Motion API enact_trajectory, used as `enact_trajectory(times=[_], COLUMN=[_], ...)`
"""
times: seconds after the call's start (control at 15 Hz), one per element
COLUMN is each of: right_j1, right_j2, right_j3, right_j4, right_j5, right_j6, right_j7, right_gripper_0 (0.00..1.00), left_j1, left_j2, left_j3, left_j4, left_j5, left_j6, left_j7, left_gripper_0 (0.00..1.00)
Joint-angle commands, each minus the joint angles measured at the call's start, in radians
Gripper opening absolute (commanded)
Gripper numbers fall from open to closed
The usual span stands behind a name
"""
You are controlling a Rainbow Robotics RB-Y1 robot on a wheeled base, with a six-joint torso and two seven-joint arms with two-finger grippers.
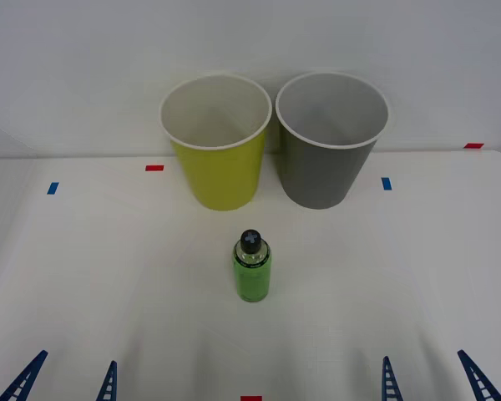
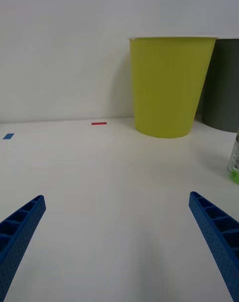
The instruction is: Put cans in the gray bin and PET bottles in the light green bin.
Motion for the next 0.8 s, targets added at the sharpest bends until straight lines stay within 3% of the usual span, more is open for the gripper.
enact_trajectory(times=[0.07,0.8], right_j1=[0.000,0.000], right_j2=[0.000,0.000], right_j3=[0.000,0.000], right_j4=[0.000,0.000], right_j5=[0.000,0.000], right_j6=[0.000,0.000], right_j7=[0.000,0.000], right_gripper_0=[1.00,1.00], left_j1=[0.000,0.000], left_j2=[0.000,0.000], left_j3=[0.000,0.000], left_j4=[0.000,0.000], left_j5=[0.000,0.000], left_j6=[0.000,0.000], left_j7=[0.000,0.000], left_gripper_0=[1.00,1.00])
